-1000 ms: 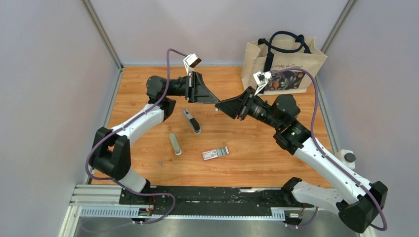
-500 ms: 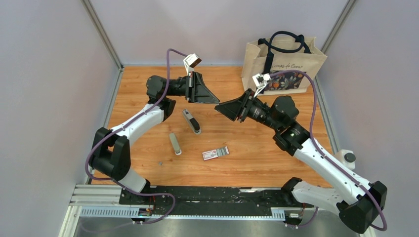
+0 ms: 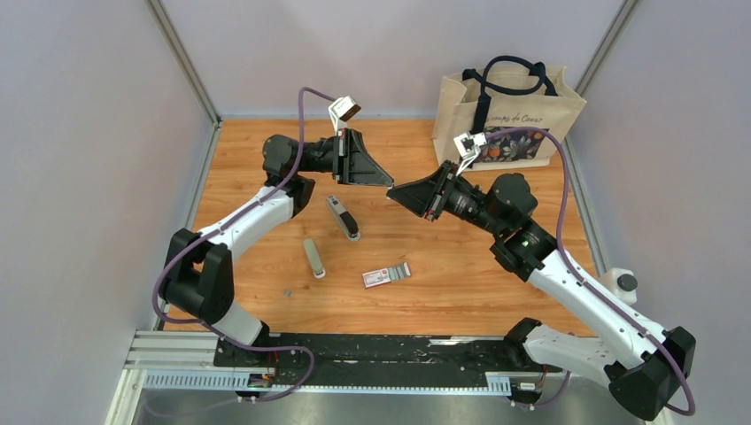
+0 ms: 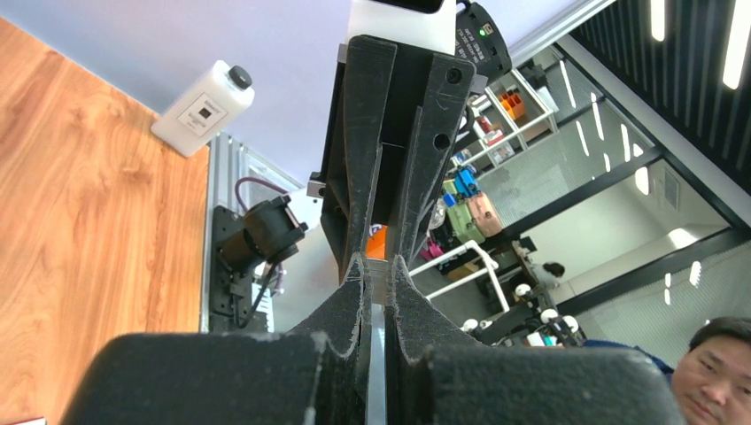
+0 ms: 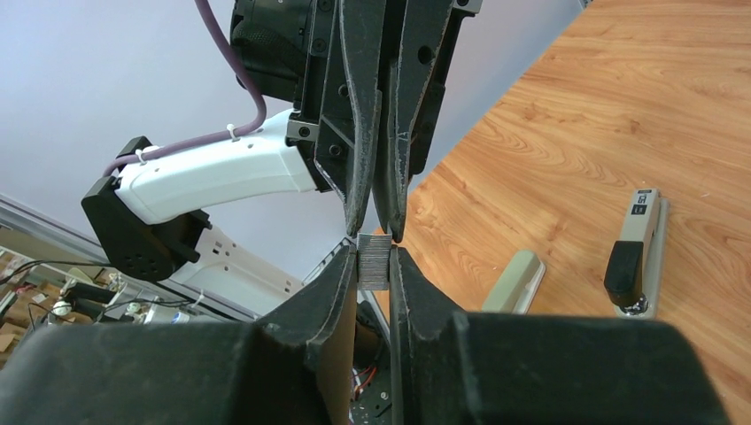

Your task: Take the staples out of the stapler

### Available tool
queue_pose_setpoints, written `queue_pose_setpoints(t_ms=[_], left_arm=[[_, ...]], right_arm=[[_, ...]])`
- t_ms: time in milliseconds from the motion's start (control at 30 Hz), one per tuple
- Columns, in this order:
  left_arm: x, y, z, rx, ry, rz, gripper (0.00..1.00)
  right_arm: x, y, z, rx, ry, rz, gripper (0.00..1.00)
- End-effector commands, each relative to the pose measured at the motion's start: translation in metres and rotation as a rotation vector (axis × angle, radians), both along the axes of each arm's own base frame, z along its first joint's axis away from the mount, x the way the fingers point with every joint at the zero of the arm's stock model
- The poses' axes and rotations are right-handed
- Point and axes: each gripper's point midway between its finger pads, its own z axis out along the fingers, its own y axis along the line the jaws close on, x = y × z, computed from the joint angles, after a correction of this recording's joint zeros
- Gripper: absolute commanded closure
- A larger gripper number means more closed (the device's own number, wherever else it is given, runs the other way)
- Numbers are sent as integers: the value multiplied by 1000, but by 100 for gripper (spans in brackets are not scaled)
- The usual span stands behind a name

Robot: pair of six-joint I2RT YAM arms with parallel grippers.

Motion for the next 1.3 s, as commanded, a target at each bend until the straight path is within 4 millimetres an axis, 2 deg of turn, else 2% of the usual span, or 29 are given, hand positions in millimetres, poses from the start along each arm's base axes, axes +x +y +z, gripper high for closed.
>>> queue_pose_setpoints(t_ms=[0,100,200,300,333,400,433,500,567,600,633,667,700,733,767,800,833,867,900,933,1000,1100,1267], left_arm=[[-13,7,28,-54,-138,12,97],[-13,7,26,-45,-149,20,93],[-11,6,22,-24,-178,47,85],[-11,6,18,-2,-208,75,65],[-9,6,15,19,-184,83,52],[-10,7,16,23,-235,103,48],[-8,7,12,46,-214,110,37],[-7,8,15,55,-276,130,28],[-6,9,7,112,-231,137,27],[-1,9,11,114,-318,168,26],[-2,11,-5,194,-242,169,25],[-1,14,-12,240,-243,186,24],[9,17,-11,274,-366,246,24],[5,23,-32,371,-305,244,24],[6,27,-35,405,-330,256,24],[16,33,-48,465,-404,292,24],[10,41,-65,542,-375,278,24],[8,45,-72,573,-394,269,25],[7,56,-90,650,-430,261,26],[8,61,-98,687,-456,265,27],[8,75,-122,769,-501,266,28],[2,87,-147,829,-535,257,28],[-9,98,-174,882,-521,221,31]], right_arm=[[-3,-4,14,33,-35,-13,83],[-2,-6,10,24,-26,-22,86],[-1,-8,7,13,-17,-36,87],[0,-9,0,-4,1,-48,88],[0,-10,-3,-13,7,-49,88],[0,-10,-6,-27,14,-53,88],[2,-11,-12,-46,27,-60,88],[2,-12,-18,-70,35,-66,88],[5,-15,-34,-124,63,-88,88],[6,-16,-42,-145,73,-94,88],[7,-17,-52,-176,94,-102,88],[8,-18,-61,-206,99,-105,88],[11,-17,-74,-243,124,-108,88],[11,-19,-90,-296,164,-113,88],[13,-20,-103,-342,180,-122,89],[15,-18,-122,-397,213,-123,89],[16,-23,-142,-468,253,-150,90],[17,-25,-157,-531,260,-162,92],[12,-19,-179,-612,287,-150,92],[14,-26,-195,-690,310,-189,93],[6,-20,-226,-808,339,-190,95],[1,-17,-256,-929,370,-209,96],[-1,-20,-283,-1067,371,-249,95]])
